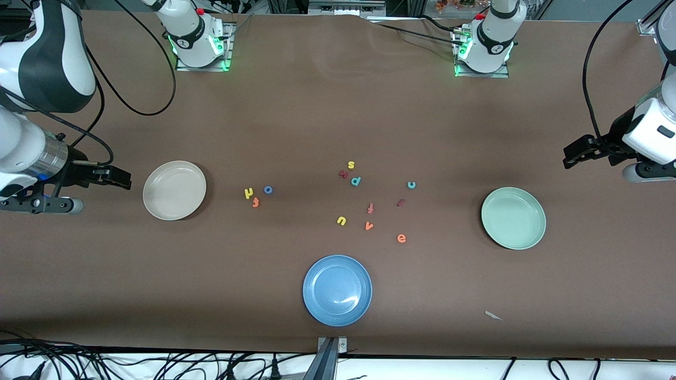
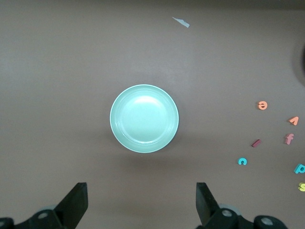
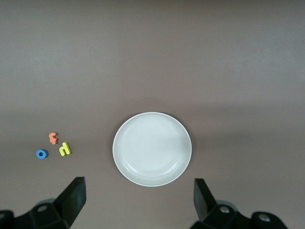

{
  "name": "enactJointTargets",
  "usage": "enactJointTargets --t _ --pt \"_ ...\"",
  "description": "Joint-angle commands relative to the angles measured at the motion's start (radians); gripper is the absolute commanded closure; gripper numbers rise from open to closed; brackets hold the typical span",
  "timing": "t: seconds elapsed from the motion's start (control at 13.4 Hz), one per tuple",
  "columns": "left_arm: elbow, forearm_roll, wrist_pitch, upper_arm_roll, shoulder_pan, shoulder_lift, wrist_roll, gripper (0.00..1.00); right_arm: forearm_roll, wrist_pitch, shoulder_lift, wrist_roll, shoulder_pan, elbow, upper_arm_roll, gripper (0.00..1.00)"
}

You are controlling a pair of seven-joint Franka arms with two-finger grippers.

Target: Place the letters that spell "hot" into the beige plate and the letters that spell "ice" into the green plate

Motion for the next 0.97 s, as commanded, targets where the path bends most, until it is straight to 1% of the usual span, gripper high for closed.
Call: enactJointTargets --t 0.0,0.89 --pt "-0.001 -0.009 0.014 -0.003 -0.001 -0.001 0.027 0.0 -0.004 -0.006 0.011 -0.013 -0.005 0.019 0.008 0.0" --pt "-0.008 -0.009 0.028 -0.001 0.007 0.007 0.03 0.0 -0.003 -0.008 0.01 -0.013 -0.005 0.011 0.008 0.0"
